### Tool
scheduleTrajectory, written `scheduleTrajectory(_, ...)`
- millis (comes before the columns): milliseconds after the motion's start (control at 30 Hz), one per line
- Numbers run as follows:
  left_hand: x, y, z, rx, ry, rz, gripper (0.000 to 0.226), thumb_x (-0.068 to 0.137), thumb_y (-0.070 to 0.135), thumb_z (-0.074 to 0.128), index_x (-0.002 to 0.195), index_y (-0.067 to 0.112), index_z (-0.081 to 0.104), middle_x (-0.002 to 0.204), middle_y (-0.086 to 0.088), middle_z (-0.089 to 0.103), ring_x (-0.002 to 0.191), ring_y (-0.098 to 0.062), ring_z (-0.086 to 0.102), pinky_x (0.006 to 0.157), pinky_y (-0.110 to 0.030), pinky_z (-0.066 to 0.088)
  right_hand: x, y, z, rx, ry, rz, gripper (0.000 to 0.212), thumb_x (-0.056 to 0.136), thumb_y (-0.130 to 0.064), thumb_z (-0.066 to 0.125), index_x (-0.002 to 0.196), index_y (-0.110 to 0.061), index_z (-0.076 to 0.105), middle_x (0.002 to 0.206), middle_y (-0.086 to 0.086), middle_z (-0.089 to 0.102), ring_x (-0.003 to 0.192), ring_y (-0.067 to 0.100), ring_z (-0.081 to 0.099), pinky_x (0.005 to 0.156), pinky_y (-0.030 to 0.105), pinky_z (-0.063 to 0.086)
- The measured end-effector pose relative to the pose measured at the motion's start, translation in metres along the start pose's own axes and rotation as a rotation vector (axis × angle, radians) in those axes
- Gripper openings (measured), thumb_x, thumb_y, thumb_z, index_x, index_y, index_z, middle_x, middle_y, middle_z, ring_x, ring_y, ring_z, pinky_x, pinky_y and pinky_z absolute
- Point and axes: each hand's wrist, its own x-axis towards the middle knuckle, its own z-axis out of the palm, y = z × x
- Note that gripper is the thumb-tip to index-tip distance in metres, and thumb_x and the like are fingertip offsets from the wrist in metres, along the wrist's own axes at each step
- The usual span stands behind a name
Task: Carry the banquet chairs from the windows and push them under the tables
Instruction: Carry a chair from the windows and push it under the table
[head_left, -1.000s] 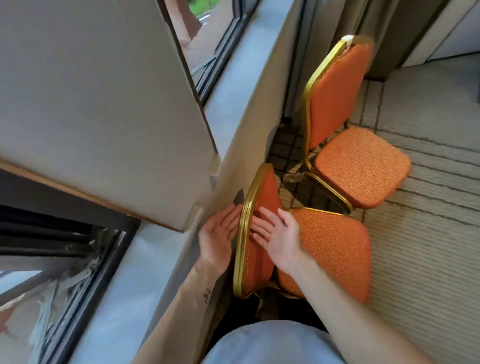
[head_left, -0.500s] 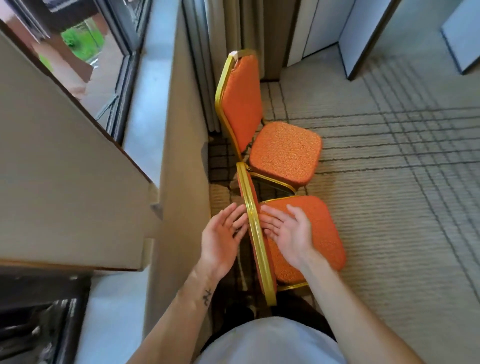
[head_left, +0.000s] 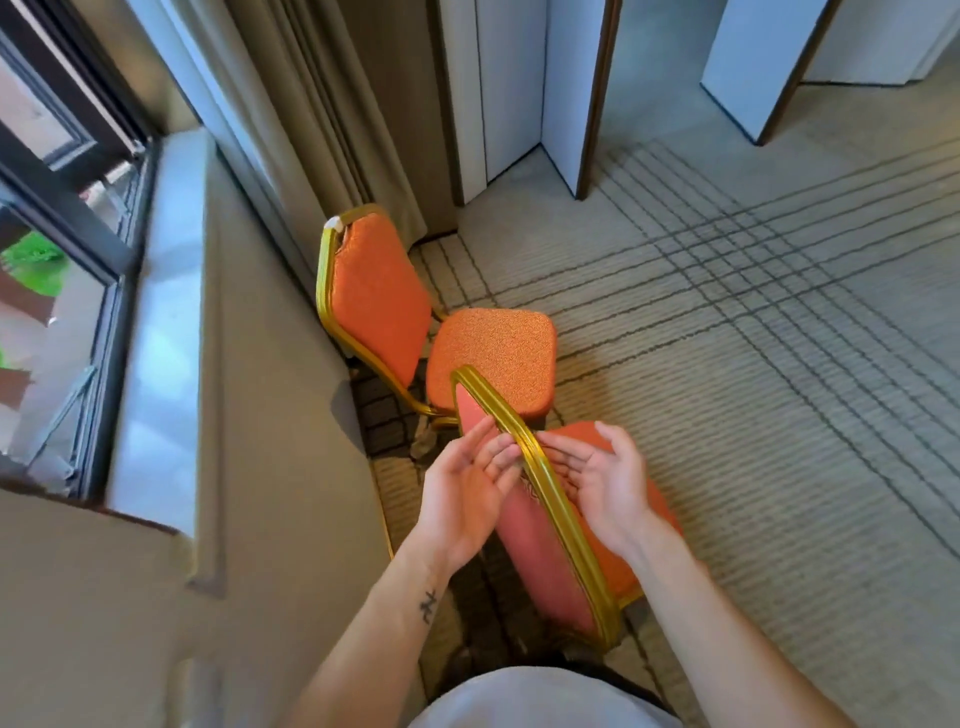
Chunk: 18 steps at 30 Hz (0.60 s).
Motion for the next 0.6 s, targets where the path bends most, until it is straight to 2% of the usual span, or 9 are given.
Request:
scheduleTrajectory(67, 0.012, -0.008, 0.019, 0.011, -0.023, -0.024, 0.054, 0.095, 0.025, 0.057, 0.146, 0.009, 0.05, 0.123, -0.016, 0.064, 0.111, -0.027, 0.064, 0.113, -0.044, 0.045, 0.005, -0.014, -0.017, 0.027, 0.006, -0.009, 0.07, 0.1, -0.051, 0.03, 0.113, 0.001, 0.076, 0.118, 0.029, 0.07, 0.106, 0.036, 0.06, 0.108, 0.053, 0.039)
scheduleTrajectory(133, 0.024, -0.017, 0.037, 0.012, -0.044, -0.046, 0.049, 0.099, 0.024, 0.054, 0.146, 0.01, 0.051, 0.121, -0.015, 0.066, 0.108, -0.028, 0.066, 0.114, -0.046, 0.044, 0.007, -0.031, -0.035, 0.055, -0.002, -0.021, 0.068, 0.1, -0.049, 0.031, 0.112, -0.001, 0.077, 0.118, 0.028, 0.07, 0.104, 0.035, 0.062, 0.11, 0.054, 0.038)
scheduleTrajectory(233, 0.044, -0.031, 0.064, 0.03, -0.089, -0.058, 0.049, 0.098, 0.024, 0.055, 0.145, 0.012, 0.051, 0.117, -0.014, 0.068, 0.103, -0.028, 0.068, 0.113, -0.048, 0.044, 0.007, -0.054, -0.055, 0.038, 0.017, -0.057, 0.062, 0.101, -0.044, 0.033, 0.115, -0.001, 0.076, 0.116, 0.024, 0.072, 0.1, 0.031, 0.064, 0.104, 0.049, 0.043)
scheduleTrajectory(333, 0.061, -0.039, 0.089, 0.052, -0.14, -0.094, 0.048, 0.1, 0.023, 0.055, 0.147, 0.015, 0.049, 0.117, -0.015, 0.07, 0.107, -0.03, 0.068, 0.114, -0.051, 0.042, 0.009, -0.074, -0.071, 0.018, 0.075, -0.101, 0.054, 0.104, -0.038, 0.034, 0.12, -0.003, 0.072, 0.114, 0.018, 0.075, 0.097, 0.026, 0.066, 0.097, 0.044, 0.047)
scheduleTrajectory(467, 0.083, -0.048, 0.117, 0.151, -0.231, -0.141, 0.051, 0.106, 0.025, 0.051, 0.154, 0.022, 0.037, 0.129, -0.019, 0.066, 0.118, -0.035, 0.065, 0.118, -0.054, 0.037, 0.014, -0.101, -0.089, -0.09, 0.196, -0.175, 0.046, 0.106, -0.033, 0.035, 0.114, -0.012, 0.075, 0.113, 0.01, 0.076, 0.103, 0.021, 0.069, 0.085, 0.033, 0.053)
scheduleTrajectory(533, 0.093, -0.051, 0.131, 0.204, -0.264, -0.153, 0.055, 0.105, 0.025, 0.05, 0.156, 0.026, 0.03, 0.134, -0.022, 0.065, 0.122, -0.036, 0.064, 0.117, -0.054, 0.039, 0.014, -0.112, -0.095, -0.134, 0.267, -0.226, 0.039, 0.104, -0.03, 0.042, 0.109, -0.012, 0.077, 0.11, 0.008, 0.078, 0.103, 0.018, 0.071, 0.082, 0.028, 0.053)
scheduleTrajectory(600, 0.105, -0.055, 0.141, 0.29, -0.291, -0.143, 0.056, 0.103, 0.026, 0.051, 0.155, 0.026, 0.028, 0.13, -0.022, 0.067, 0.12, -0.036, 0.065, 0.115, -0.053, 0.042, 0.012, -0.121, -0.097, -0.157, 0.333, -0.294, 0.03, 0.099, -0.025, 0.053, 0.104, -0.01, 0.079, 0.104, 0.009, 0.078, 0.098, 0.017, 0.073, 0.084, 0.032, 0.057)
